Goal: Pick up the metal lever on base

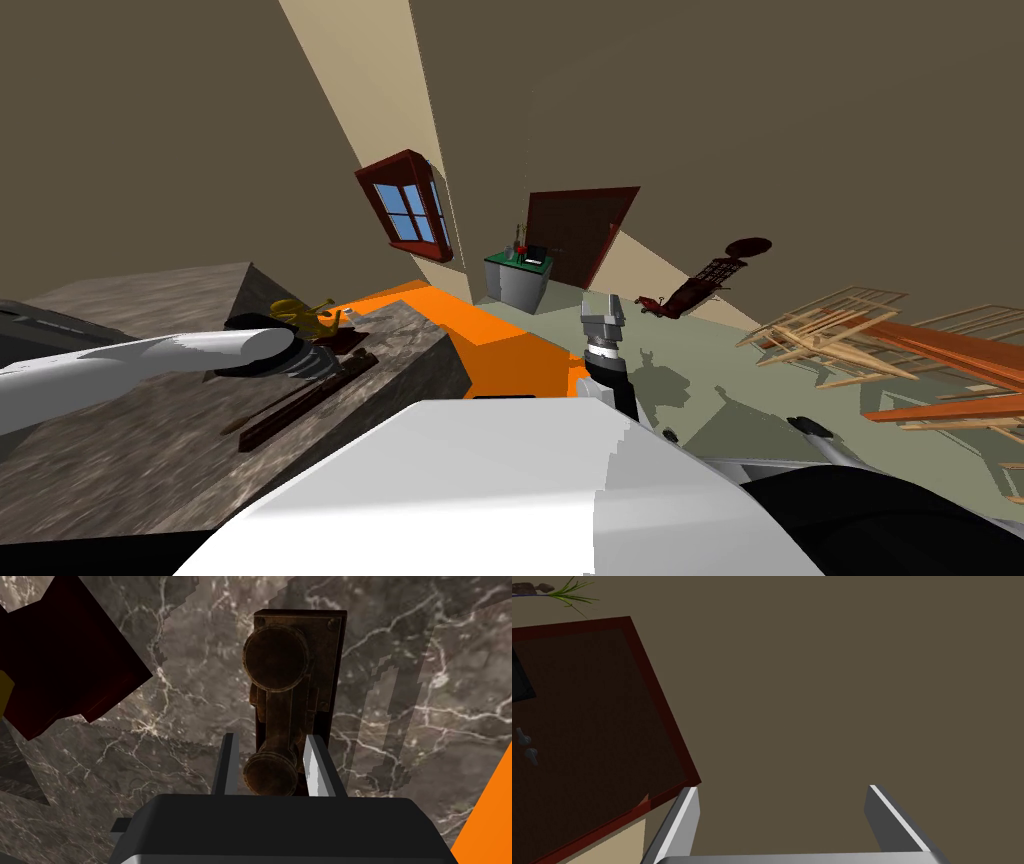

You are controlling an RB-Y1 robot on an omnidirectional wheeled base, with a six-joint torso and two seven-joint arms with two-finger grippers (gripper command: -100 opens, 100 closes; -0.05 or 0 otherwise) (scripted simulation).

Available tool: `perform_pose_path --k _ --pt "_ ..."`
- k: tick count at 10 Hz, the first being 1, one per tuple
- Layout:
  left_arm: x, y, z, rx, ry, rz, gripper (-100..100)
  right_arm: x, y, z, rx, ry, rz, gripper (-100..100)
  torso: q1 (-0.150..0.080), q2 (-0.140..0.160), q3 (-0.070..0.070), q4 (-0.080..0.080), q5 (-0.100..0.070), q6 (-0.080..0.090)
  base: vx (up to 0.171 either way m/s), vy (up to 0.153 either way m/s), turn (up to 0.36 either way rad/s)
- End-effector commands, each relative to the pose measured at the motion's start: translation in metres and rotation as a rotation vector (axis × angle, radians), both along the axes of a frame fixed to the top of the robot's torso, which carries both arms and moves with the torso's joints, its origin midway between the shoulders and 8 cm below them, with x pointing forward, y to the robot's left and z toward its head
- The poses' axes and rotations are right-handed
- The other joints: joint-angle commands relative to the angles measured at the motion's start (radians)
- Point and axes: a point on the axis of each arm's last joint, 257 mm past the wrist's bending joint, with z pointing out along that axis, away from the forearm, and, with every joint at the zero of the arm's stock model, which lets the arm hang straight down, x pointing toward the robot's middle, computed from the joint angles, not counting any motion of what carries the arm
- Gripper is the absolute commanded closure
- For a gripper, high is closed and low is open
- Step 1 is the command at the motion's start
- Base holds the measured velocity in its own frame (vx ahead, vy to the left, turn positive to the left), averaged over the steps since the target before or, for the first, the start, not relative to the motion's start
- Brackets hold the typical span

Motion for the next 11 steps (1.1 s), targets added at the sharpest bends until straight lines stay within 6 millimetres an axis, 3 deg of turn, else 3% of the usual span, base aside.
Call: perform_pose_path --k 1,2,4,5,6,7,8,10,11 --pt "0.001 -0.014 -0.006 -0.018 0.012 -0.042 100 0.0 0.0 0.0 0.0 0.0 0.0 0 0.0 0.0 0.0 0.0 0.0 0.0 0.081 0.015 0.266" --pt "-0.01 -0.028 -0.021 -0.037 0.054 -0.083 100 0.0 0.0 0.0 0.0 0.0 0.0 0 0.001 -0.003 -0.002 -0.001 0.001 -0.003 0.166 0.012 0.347" --pt "0.005 -0.029 -0.008 -0.034 0.016 -0.087 100 0.0 0.0 0.0 0.0 0.0 0.0 0 0.003 -0.005 -0.005 -0.005 0.009 -0.004 0.1 -0.01 0.085" --pt "-0.003 -0.043 -0.018 -0.051 0.047 -0.131 100 0.0 0.0 0.0 0.0 0.0 0.0 0 0.003 -0.004 -0.004 -0.005 0.01 -0.002 0.083 0.001 0.184" --pt "0.008 -0.041 -0.009 -0.045 0.017 -0.13 100 0.0 0.0 0.0 0.0 0.0 0.0 0 0.003 -0.004 -0.005 -0.006 0.013 -0.004 0.079 -0.007 0.135" --pt "-0.003 -0.054 -0.02 -0.06 0.051 -0.172 100 0.0 0.0 0.0 0.0 0.0 0.0 0 0.004 -0.004 -0.005 -0.007 0.013 -0.003 0.113 0.002 0.187" --pt "0.007 -0.052 -0.011 -0.054 0.024 -0.171 100 0.0 0.0 0.0 0.0 0.0 0.0 0 0.004 -0.005 -0.006 -0.007 0.014 -0.004 0.101 -0.005 0.14" --pt "0.002 -0.062 -0.015 -0.061 0.04 -0.209 100 0.0 0.0 0.0 0.0 0.0 0.0 0 0.004 -0.002 -0.005 -0.007 0.014 -0.002 0.049 -0.01 0.099" --pt "0.01 -0.06 -0.006 -0.054 0.015 -0.207 100 0.0 0.0 0.0 0.0 0.0 0.0 0 0.004 -0.002 -0.005 -0.007 0.014 -0.004 0.074 -0.018 0.158"
